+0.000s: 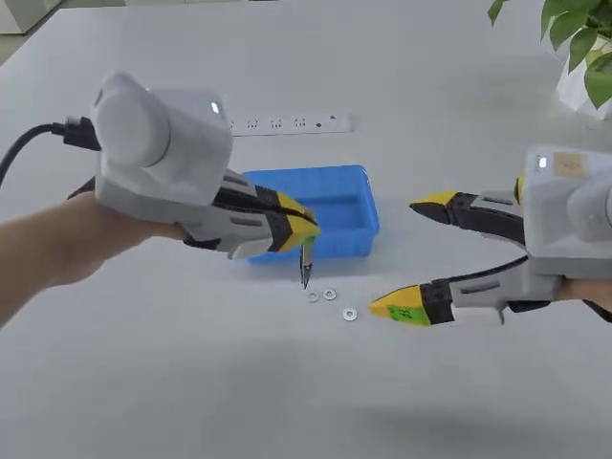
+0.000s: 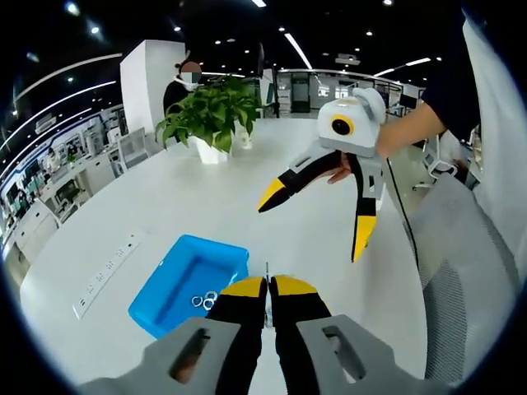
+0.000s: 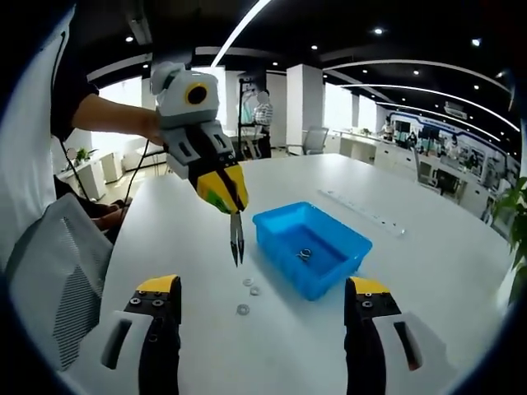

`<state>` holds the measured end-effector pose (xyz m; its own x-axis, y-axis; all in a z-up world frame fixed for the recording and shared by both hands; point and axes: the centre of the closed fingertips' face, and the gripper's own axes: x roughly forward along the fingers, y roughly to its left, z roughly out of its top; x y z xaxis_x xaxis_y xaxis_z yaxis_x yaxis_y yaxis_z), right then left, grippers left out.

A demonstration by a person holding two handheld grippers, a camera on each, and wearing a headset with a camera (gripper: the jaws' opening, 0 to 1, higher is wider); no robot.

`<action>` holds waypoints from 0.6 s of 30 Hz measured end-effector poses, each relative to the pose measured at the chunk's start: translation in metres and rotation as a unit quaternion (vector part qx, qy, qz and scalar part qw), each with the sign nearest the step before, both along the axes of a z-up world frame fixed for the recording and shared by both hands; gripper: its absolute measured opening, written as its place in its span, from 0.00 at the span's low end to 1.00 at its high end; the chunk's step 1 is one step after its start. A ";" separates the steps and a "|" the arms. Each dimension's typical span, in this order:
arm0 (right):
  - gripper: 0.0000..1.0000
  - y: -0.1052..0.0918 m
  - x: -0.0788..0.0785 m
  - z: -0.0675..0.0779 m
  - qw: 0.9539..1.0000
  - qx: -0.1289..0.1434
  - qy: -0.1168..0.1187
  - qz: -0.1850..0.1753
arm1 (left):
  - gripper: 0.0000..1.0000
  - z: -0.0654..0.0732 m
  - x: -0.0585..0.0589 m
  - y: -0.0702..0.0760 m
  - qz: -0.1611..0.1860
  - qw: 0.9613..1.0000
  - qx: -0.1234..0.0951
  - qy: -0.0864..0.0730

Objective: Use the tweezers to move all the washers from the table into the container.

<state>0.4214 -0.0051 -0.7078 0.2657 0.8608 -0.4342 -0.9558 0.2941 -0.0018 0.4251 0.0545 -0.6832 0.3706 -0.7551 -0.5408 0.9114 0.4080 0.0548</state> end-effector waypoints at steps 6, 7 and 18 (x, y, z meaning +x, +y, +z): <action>0.85 -0.015 -0.004 -0.005 1.000 -0.010 0.000 -0.015 | 0.06 -0.002 -0.003 -0.001 0.002 1.000 -0.004 0.006; 0.85 -0.016 -0.005 -0.004 1.000 -0.009 0.002 -0.016 | 0.06 -0.003 -0.004 -0.002 0.002 1.000 -0.005 0.008; 0.88 -0.020 -0.020 -0.013 1.000 -0.009 0.018 -0.018 | 0.06 -0.008 -0.012 -0.010 -0.003 1.000 -0.014 0.001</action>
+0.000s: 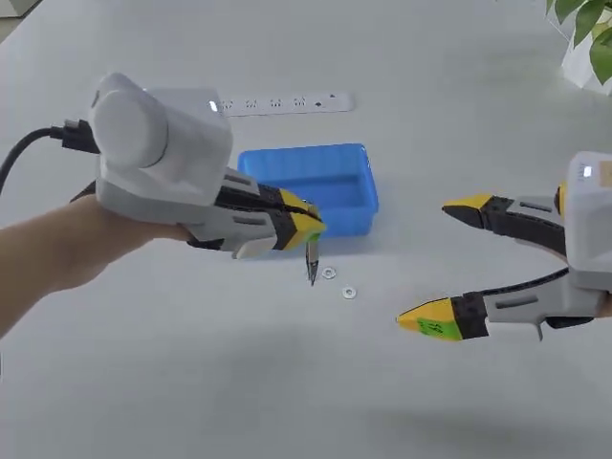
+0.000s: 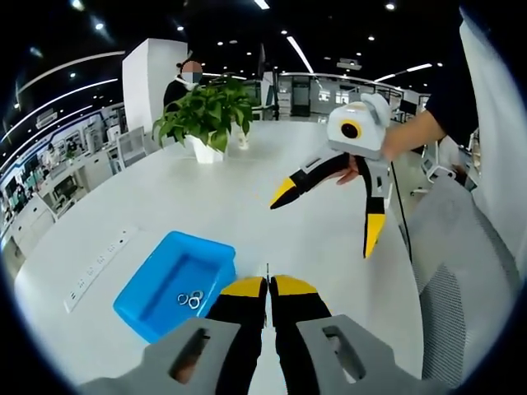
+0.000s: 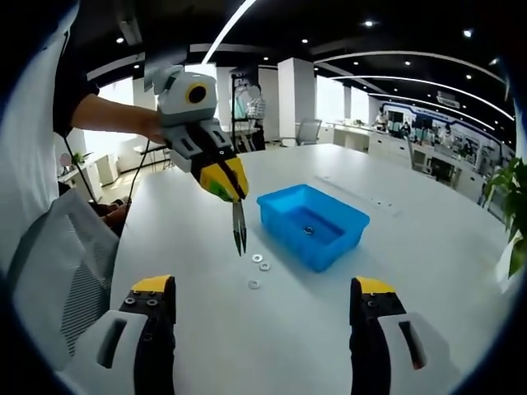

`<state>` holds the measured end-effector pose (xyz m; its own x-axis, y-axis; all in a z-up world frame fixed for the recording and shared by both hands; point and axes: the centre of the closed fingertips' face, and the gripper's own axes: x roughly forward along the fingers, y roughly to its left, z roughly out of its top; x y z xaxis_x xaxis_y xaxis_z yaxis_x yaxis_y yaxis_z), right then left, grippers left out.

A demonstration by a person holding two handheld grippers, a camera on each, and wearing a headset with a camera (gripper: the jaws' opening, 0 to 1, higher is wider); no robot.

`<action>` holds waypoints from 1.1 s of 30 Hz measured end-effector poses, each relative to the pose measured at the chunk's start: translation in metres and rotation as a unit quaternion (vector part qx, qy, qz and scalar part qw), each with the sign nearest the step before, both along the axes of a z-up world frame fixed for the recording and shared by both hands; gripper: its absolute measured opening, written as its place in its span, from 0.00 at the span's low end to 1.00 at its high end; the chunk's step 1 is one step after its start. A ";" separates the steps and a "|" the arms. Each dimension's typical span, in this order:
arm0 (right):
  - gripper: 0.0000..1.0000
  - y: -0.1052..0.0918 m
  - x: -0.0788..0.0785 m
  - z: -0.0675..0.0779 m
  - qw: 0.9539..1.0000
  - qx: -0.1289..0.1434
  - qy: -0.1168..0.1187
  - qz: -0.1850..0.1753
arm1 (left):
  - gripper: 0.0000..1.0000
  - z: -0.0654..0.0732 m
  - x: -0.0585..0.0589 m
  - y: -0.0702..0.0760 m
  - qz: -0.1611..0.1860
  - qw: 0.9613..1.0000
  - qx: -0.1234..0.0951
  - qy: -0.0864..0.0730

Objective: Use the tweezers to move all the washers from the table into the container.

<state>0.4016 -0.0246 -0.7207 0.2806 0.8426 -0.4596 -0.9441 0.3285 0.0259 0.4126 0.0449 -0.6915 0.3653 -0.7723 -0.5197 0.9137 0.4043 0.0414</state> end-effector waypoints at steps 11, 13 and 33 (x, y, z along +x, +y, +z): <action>0.97 0.001 -0.020 -0.010 0.999 -0.004 0.033 0.020 | 0.06 0.005 -0.007 -0.002 -0.025 0.999 -0.023 -0.029; 0.98 0.003 -0.023 -0.011 0.999 -0.002 0.038 0.023 | 0.06 0.007 -0.005 -0.002 -0.024 0.999 -0.026 -0.033; 0.99 0.014 -0.043 -0.021 0.995 0.010 0.079 0.051 | 0.06 -0.010 0.000 0.000 -0.047 0.998 -0.013 -0.050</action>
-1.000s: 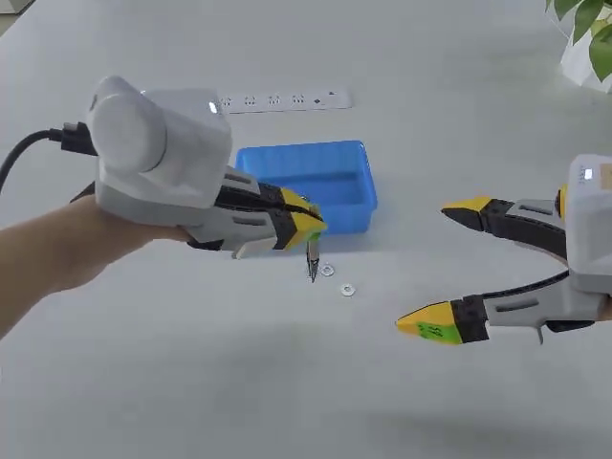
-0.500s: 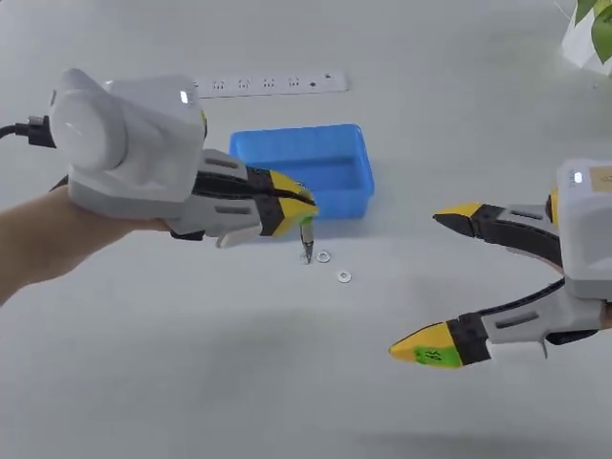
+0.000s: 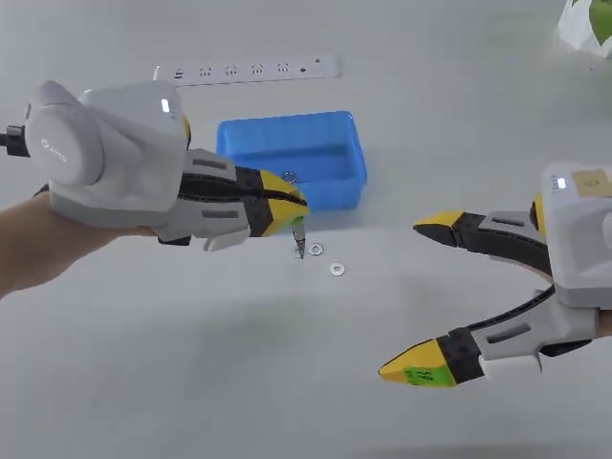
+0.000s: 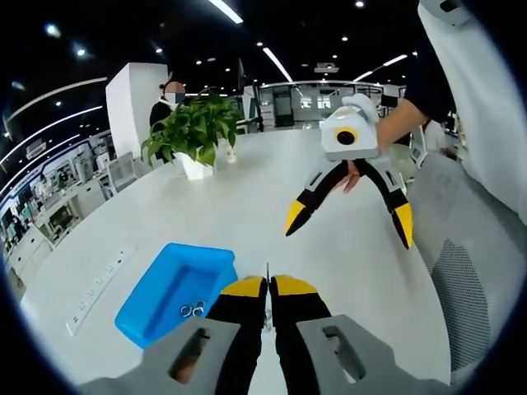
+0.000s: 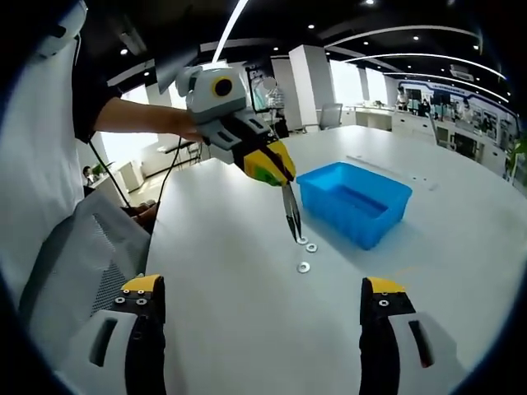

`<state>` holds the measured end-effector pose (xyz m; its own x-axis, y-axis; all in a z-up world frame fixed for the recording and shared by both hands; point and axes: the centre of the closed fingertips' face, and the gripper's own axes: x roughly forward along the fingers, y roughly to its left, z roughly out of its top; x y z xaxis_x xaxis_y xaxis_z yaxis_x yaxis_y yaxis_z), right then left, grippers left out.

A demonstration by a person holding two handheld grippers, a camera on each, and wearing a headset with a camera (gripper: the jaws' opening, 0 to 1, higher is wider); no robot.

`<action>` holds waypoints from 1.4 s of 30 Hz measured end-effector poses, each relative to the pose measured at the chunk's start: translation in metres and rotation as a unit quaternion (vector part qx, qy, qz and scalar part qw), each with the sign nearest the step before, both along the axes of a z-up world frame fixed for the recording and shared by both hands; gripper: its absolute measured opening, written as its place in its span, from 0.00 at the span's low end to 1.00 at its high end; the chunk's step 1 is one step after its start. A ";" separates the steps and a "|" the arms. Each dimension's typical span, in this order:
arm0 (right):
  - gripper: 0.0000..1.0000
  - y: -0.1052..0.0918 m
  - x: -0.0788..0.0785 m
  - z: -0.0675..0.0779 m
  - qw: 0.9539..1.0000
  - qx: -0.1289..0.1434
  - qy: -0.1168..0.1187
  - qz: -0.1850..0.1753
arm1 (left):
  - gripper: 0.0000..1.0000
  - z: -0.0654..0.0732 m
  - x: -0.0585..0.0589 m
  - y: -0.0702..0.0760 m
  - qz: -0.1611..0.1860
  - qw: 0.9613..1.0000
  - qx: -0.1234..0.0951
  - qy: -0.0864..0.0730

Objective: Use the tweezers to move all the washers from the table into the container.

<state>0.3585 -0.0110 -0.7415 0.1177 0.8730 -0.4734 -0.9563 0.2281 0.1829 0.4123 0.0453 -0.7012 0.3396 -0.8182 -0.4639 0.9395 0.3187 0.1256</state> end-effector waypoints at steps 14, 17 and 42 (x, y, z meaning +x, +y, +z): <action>0.98 0.000 -0.003 -0.009 1.000 0.000 0.017 -0.004 | 0.06 -0.005 0.004 0.002 -0.001 1.000 0.003 0.003; 0.98 0.002 -0.005 -0.010 1.000 -0.001 0.018 -0.001 | 0.06 -0.006 0.001 0.001 -0.005 1.000 -0.005 0.019; 0.75 0.088 0.039 -0.013 0.996 0.003 -0.018 0.082 | 0.06 -0.008 0.009 0.010 0.016 0.998 -0.014 0.060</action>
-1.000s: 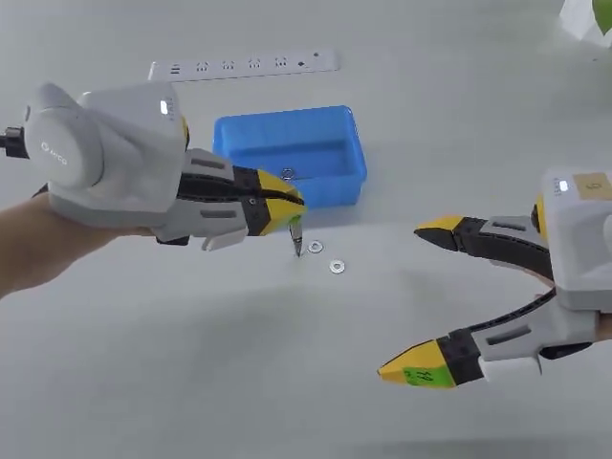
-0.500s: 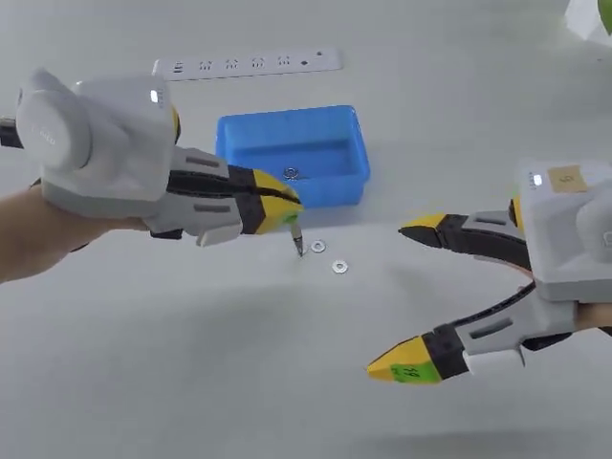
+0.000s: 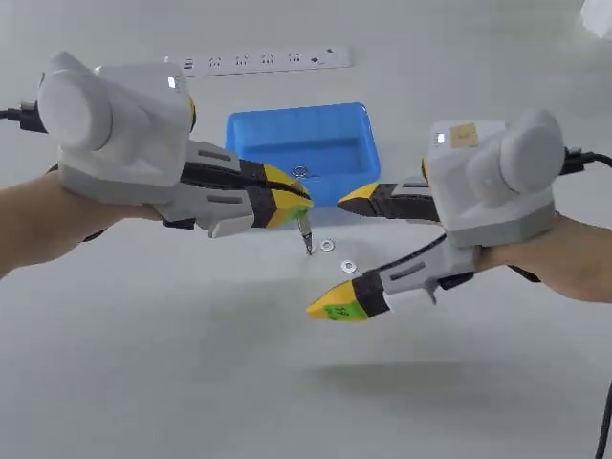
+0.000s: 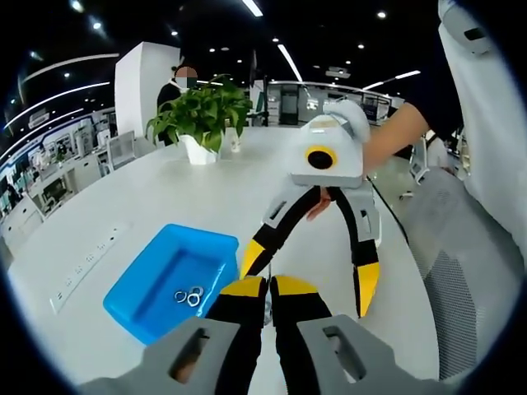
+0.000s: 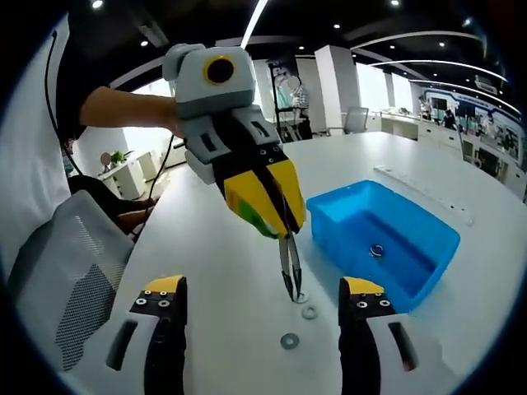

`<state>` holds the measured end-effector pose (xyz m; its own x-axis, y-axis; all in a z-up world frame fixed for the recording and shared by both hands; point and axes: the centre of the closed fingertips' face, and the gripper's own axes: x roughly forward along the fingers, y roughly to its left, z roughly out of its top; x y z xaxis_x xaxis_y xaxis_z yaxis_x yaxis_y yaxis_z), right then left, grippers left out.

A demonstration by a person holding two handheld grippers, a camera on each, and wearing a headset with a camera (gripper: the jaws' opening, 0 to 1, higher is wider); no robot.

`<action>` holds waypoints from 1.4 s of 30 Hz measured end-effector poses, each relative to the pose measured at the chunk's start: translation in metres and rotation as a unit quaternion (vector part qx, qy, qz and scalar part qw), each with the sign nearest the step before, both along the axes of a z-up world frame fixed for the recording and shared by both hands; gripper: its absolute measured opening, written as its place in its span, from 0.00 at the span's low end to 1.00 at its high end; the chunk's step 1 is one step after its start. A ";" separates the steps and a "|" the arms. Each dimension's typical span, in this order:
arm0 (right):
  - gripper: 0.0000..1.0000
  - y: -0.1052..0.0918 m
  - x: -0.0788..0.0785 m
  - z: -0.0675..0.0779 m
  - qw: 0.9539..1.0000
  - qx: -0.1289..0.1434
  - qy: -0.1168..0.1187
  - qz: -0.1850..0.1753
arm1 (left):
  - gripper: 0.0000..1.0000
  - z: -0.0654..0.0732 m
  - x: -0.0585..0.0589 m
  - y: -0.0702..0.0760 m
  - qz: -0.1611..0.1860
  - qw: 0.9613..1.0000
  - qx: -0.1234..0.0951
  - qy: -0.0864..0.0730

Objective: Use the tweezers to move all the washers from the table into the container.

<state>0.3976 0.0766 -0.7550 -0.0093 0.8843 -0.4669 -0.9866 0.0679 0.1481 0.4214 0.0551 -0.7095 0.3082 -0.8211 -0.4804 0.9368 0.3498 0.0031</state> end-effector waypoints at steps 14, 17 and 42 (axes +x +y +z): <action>0.32 0.009 0.006 -0.008 0.996 -0.041 -0.028 0.080 | 0.06 -0.003 -0.006 0.000 -0.018 1.000 0.009 0.007; 0.29 0.011 0.005 -0.010 0.994 -0.049 -0.035 0.092 | 0.07 -0.004 -0.005 0.000 -0.016 1.000 0.012 0.010; 0.09 0.008 0.016 -0.013 0.987 -0.075 -0.088 0.113 | 0.08 -0.010 -0.001 -0.007 0.002 0.999 0.005 0.032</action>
